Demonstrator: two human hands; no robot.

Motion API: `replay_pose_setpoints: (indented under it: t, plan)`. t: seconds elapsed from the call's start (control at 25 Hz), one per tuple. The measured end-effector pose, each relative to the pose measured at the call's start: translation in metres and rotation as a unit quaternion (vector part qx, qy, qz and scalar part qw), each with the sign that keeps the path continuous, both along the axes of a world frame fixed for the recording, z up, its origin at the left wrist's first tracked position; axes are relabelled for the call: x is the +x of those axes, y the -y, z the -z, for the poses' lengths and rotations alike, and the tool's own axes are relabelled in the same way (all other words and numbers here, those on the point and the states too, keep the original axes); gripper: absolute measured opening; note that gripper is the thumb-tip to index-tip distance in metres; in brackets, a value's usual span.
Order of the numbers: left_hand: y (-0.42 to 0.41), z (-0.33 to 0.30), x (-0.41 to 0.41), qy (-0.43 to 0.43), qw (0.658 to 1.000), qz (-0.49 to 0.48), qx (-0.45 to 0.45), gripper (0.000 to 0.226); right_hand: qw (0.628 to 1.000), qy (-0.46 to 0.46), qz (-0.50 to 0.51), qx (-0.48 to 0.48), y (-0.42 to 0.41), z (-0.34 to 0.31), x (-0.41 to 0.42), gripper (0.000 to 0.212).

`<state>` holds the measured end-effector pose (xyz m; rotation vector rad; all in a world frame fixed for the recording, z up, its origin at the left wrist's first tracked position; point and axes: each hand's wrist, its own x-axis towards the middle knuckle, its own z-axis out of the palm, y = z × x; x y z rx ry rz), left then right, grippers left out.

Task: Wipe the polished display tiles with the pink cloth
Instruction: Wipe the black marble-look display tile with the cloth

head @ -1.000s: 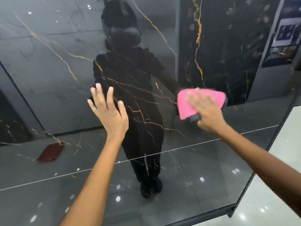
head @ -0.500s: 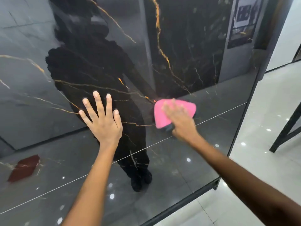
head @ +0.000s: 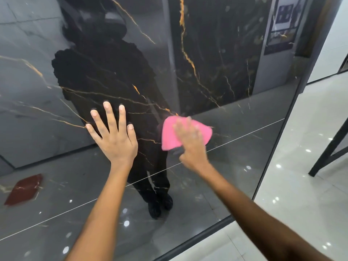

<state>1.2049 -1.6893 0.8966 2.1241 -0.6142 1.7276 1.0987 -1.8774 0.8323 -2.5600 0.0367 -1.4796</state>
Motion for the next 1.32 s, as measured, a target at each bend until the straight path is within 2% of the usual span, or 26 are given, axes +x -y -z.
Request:
replay_pose_setpoints:
  t: [0.08,0.16,0.2,0.24,0.28,0.36,0.4,0.44,0.52,0.6,0.64,0.68,0.72,0.8,0.84,0.88,0.92,0.96,1.0,1.08,1.12,1.16,1.2,1.24,1.28,1.32]
  plan:
    - [0.000,0.000,-0.002,-0.004,1.000,-0.001,0.004,0.055,0.973,0.082,0.044,0.211,0.071,-0.030,-0.003,0.092]
    - [0.001,-0.001,-0.002,-0.004,1.000,-0.008,0.006,0.056,0.866,0.201,0.047,0.455,0.111,-0.041,-0.003,0.085]
    - [0.001,-0.001,-0.002,-0.007,1.000,-0.008,0.005,0.056,0.814,0.230,0.048,0.532,0.101,-0.036,0.005,0.083]
    - [0.001,0.000,-0.002,-0.008,1.000,-0.010,0.005,0.057,0.794,0.238,0.055,0.556,0.073,-0.024,0.015,0.082]
    - [0.001,0.001,-0.001,-0.002,1.000,-0.014,0.007,0.056,0.815,0.214,0.054,0.535,0.031,-0.007,0.020,0.086]
    - [0.001,0.001,0.000,0.000,1.000,-0.018,0.004,0.055,0.891,0.101,-0.013,0.442,-0.060,0.030,0.017,0.097]
    - [0.001,0.001,0.000,-0.002,1.000,-0.013,0.001,0.055,0.909,0.043,-0.033,0.413,-0.083,0.046,0.011,0.101]
    - [0.001,0.000,-0.001,0.001,1.000,-0.009,0.000,0.055,0.922,0.010,-0.044,0.385,-0.079,0.054,0.008,0.104]
    - [0.003,0.000,-0.002,0.005,1.000,-0.012,0.004,0.056,0.932,0.050,-0.043,0.356,-0.011,0.046,0.003,0.107]
    - [0.003,0.000,-0.001,0.003,1.000,-0.021,0.008,0.056,0.887,0.142,0.014,0.439,0.066,0.021,0.000,0.095]
    - [0.003,0.001,-0.001,0.003,1.000,-0.025,0.007,0.055,0.836,0.182,0.031,0.516,0.090,0.006,-0.002,0.086]
    - [0.003,0.002,-0.001,0.001,1.000,-0.025,0.006,0.055,0.800,0.188,0.051,0.567,0.095,-0.005,-0.001,0.079]
    - [0.002,0.003,-0.001,-0.001,1.000,-0.024,0.006,0.056,0.794,0.180,0.076,0.576,0.079,-0.015,0.000,0.077]
    - [0.003,0.003,-0.001,-0.004,1.000,-0.027,0.007,0.056,0.902,0.117,0.046,0.414,0.014,-0.017,0.004,0.084]
    - [0.003,0.002,-0.001,-0.008,1.000,-0.027,0.009,0.056,0.960,0.060,-0.007,0.273,-0.018,-0.013,0.003,0.088]
    - [0.003,0.000,-0.001,-0.015,0.999,-0.026,0.012,0.056,0.991,-0.004,-0.056,0.119,-0.038,-0.009,-0.002,0.091]
    - [0.002,-0.001,-0.003,-0.023,0.999,-0.024,0.014,0.055,0.997,-0.042,-0.056,-0.029,-0.038,-0.013,-0.005,0.092]
    - [0.002,-0.002,-0.005,-0.031,0.999,-0.019,0.015,0.054,0.993,-0.032,-0.043,-0.105,-0.021,-0.032,-0.004,0.091]
    - [0.001,-0.004,-0.008,-0.044,0.999,-0.007,0.009,0.053,0.994,0.000,-0.030,-0.104,0.005,-0.058,-0.001,0.091]
    - [0.005,-0.014,-0.021,-0.073,0.996,0.022,-0.037,0.047,0.992,0.082,0.021,0.096,0.051,-0.125,0.002,0.090]
    - [0.009,-0.025,-0.028,-0.083,0.993,0.033,-0.071,0.044,0.969,0.121,0.053,0.207,0.059,-0.152,0.000,0.088]
    - [0.013,-0.040,-0.034,-0.090,0.990,0.045,-0.101,0.041,0.951,0.136,0.078,0.267,0.054,-0.162,0.001,0.085]
    - [0.017,-0.059,-0.038,-0.089,0.987,0.056,-0.123,0.040,0.958,0.126,0.072,0.247,0.040,-0.161,0.003,0.083]
    - [0.019,-0.083,-0.040,-0.079,0.985,0.065,-0.138,0.041,0.985,0.095,0.033,0.137,0.020,-0.149,0.006,0.083]
    - [0.019,-0.108,-0.041,-0.064,0.985,0.069,-0.148,0.042,0.998,0.045,-0.023,-0.048,0.000,-0.128,0.006,0.084]
    - [0.016,-0.132,-0.040,-0.047,0.985,0.065,-0.150,0.045,0.971,-0.007,-0.069,-0.229,-0.011,-0.111,0.003,0.086]
